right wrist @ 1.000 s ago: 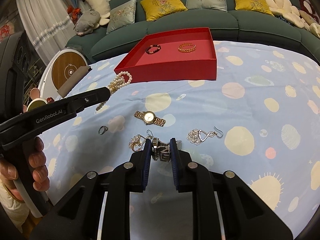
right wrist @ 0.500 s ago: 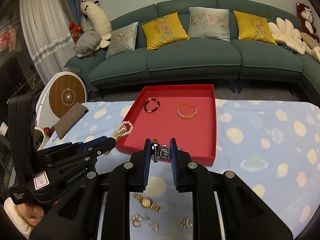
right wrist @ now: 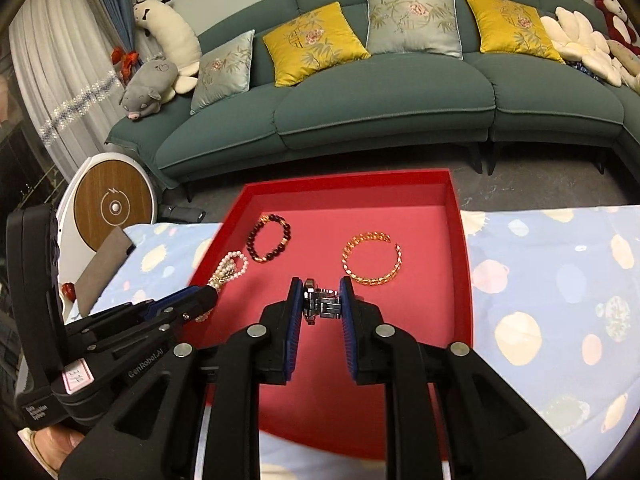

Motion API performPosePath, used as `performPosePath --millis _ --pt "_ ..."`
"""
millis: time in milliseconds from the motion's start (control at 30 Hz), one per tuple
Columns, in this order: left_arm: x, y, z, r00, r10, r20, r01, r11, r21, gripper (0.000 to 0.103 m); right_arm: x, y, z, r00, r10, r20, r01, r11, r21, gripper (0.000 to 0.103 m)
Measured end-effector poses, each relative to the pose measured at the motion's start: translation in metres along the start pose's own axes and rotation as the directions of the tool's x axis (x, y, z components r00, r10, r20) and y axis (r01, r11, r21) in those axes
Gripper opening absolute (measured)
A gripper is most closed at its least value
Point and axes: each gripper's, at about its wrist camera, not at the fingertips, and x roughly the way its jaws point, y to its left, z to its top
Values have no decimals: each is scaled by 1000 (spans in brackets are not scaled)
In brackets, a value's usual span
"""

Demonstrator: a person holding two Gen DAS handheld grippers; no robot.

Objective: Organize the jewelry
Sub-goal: 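Open the left gripper in the tray while the right gripper releases the silver watch, then withdraw both grippers toward the gold watch on the bed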

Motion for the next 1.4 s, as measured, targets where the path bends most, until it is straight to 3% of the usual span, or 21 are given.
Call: performPosePath --millis 133,200,300,467,633,767,967,1233,1400 --pt "15 5 0 1000 -4 -10 4 999 -46 18 22 -14 -9 999 0 -34 0 1000 7 18" --pt "16 8 -1 1000 4 -4 -4 998 -69 35 27 -20 -11 999 -5 -34 5 1000 8 19" --pt "7 8 2 1000 19 13 -18 998 -61 36 18 -26 -6 1000 -18 0 18 1000 19 21" --pt "-33 7 9 997 34 69 -31 998 -51 37 -36 -30 12 995 -29 99 24 999 44 35" --pt "-86 -2 -3 991 84 102 -85 996 9 47 -103 -25 9 987 -53 152 47 998 42 40" --pt "-125 -3 -41 992 77 100 -79 997 22 58 -151 -22 -20 982 -79 174 68 995 70 48" --pt "-153 -3 -97 992 113 59 -116 991 63 59 -181 -12 -71 992 -36 123 23 994 107 49" --pt "-149 15 -161 996 83 -38 -83 997 -2 60 -171 4 -148 999 -49 -4 49 998 47 49" --pt "-140 13 -178 995 90 -35 -89 995 46 60 -147 -3 -184 992 -83 -93 86 996 25 49"
